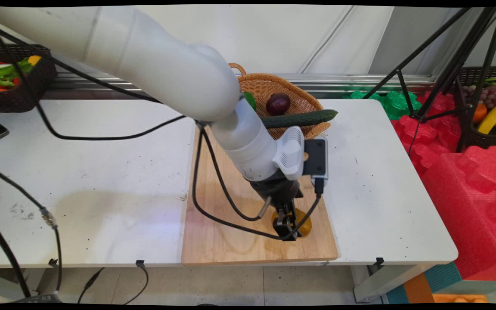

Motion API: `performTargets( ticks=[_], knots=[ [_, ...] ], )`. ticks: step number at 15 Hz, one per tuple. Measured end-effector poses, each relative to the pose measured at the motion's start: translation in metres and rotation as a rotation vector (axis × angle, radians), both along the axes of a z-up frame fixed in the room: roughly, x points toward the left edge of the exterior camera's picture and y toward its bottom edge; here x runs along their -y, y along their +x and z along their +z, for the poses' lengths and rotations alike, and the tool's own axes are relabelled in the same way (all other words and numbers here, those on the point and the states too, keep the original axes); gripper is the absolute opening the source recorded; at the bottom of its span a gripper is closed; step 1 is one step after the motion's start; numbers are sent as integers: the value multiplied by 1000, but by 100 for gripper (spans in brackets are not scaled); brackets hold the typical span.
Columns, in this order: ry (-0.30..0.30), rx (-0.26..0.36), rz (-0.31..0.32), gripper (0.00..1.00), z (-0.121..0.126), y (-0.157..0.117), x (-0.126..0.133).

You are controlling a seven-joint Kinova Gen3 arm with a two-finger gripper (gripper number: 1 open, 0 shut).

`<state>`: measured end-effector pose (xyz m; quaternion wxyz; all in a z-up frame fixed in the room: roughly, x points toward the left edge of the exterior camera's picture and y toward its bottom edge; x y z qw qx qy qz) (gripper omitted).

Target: Pick up the potato from the cutting board, then place the picked object in the vegetable basket

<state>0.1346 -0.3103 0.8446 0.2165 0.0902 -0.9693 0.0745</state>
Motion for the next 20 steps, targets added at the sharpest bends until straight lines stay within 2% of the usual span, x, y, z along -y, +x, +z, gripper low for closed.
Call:
performTargets(
  ticks=[5,9,10,16,20],
  knots=[
    [5,41,-14,100,-25,-8,8],
    [8,63,-20,100,-36,-9,12],
    [10,63,-23,0,-37,-10,12],
    [6,28,-27,0,-27,-8,8],
    [-14,-32,-5,0,7,0,2]
  ],
)
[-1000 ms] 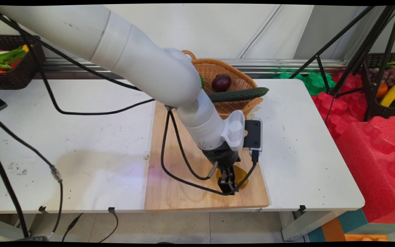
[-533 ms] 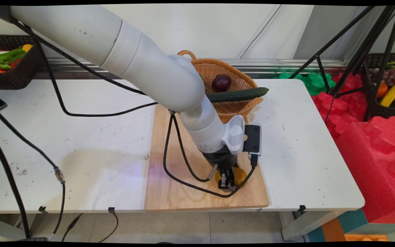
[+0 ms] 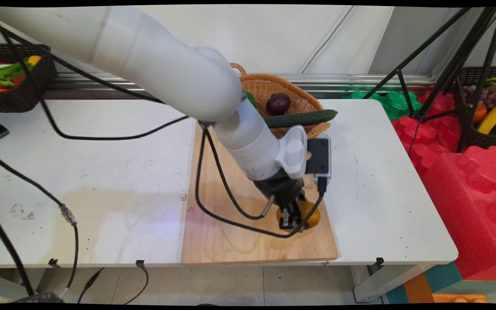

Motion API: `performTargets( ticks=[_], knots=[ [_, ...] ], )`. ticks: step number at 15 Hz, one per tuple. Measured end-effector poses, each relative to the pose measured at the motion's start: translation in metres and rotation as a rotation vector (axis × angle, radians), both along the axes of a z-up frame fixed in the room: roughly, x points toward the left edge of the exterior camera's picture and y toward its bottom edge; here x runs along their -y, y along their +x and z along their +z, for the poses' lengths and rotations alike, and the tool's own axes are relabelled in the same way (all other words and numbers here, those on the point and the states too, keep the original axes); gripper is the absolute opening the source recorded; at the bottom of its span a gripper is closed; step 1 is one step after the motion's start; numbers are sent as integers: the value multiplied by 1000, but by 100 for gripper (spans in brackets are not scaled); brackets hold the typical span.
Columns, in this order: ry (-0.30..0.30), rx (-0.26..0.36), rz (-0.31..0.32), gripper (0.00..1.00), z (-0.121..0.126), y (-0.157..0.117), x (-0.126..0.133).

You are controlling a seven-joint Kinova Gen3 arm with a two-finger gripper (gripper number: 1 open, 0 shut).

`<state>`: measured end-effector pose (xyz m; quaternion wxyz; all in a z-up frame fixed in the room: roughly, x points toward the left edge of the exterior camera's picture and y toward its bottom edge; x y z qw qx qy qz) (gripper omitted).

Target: Place the picked object in the vegetable basket

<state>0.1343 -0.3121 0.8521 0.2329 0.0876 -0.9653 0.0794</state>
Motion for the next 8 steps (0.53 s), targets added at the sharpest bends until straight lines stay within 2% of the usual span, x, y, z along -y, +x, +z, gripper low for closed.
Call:
performTargets(
  ticks=[3,8],
  knots=[
    [-18,-57,35,0,38,10,-6],
    [-58,-161,168,0,102,42,-4]
  ],
)
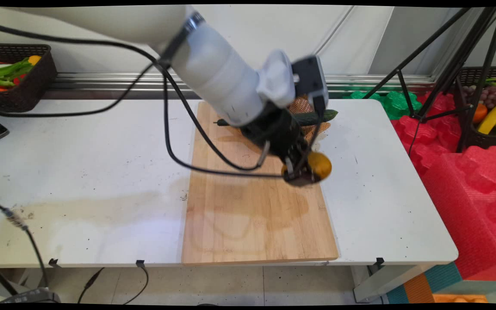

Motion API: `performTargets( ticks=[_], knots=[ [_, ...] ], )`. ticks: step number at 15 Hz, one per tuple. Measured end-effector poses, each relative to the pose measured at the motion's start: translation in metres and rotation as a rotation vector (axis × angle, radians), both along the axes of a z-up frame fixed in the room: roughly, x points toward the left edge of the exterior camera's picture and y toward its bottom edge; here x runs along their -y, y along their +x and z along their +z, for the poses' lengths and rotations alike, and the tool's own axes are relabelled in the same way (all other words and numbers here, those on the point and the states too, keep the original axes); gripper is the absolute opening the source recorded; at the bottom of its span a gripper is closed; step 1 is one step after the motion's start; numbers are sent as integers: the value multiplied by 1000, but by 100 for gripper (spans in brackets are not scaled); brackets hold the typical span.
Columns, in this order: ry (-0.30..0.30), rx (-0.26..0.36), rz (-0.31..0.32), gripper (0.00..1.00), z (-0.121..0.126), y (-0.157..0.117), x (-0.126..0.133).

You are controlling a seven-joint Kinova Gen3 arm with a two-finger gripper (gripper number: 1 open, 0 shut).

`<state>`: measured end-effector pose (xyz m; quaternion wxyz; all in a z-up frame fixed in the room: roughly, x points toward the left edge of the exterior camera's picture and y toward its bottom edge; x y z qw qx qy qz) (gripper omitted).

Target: Place the picked object in the vegetable basket

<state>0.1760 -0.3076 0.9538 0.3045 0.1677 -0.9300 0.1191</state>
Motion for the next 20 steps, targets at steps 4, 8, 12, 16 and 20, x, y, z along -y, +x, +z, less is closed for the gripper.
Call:
performTargets(
  ticks=[4,8,12,16,20],
  knots=[
    [-35,-50,116,0,26,24,16],
    [-93,-92,252,0,46,43,50],
    [-134,-97,340,0,49,51,83],
    [-153,-77,403,0,37,51,125],
    [-147,-31,451,0,16,55,163]
  ],
)
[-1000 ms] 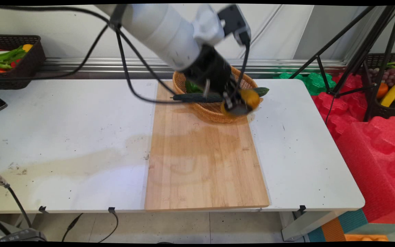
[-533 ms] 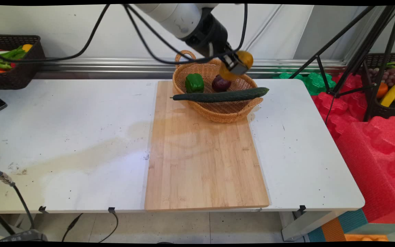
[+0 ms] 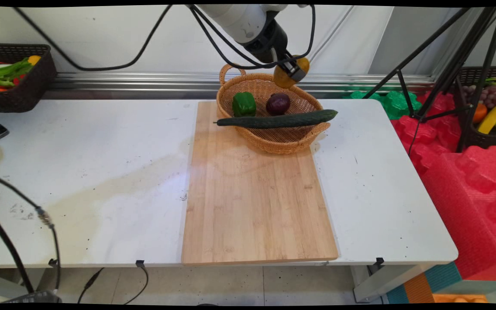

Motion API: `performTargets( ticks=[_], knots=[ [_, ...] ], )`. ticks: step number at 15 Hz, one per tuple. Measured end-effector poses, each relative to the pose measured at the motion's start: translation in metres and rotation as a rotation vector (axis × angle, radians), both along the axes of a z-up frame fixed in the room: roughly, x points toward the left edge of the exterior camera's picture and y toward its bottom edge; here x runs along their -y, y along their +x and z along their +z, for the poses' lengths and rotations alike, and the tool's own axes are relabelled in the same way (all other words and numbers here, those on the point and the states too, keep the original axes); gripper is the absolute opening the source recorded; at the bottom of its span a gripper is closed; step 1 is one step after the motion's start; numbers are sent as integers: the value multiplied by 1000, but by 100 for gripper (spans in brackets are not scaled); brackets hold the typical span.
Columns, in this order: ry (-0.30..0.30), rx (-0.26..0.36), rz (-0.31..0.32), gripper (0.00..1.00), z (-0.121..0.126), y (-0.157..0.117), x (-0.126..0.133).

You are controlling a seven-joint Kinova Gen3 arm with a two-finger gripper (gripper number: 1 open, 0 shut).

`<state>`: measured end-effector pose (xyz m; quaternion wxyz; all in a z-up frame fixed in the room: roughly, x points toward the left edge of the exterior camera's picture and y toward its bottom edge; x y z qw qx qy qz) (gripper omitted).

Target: Place the picked object in the vegetable basket

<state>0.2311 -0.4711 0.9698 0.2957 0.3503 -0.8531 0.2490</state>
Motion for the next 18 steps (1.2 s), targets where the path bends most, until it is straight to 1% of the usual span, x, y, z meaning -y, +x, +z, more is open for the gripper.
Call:
performTargets(
  ticks=[3,7,11,15,16,18],
  knots=[
    [32,57,3,0,-20,6,22],
    [85,133,-30,0,-48,13,43],
    [123,170,-65,0,-67,15,56],
    [146,192,-86,0,-80,16,68],
    [150,195,-91,100,-82,17,71],
    [155,200,-99,100,-85,19,74]
  ],
)
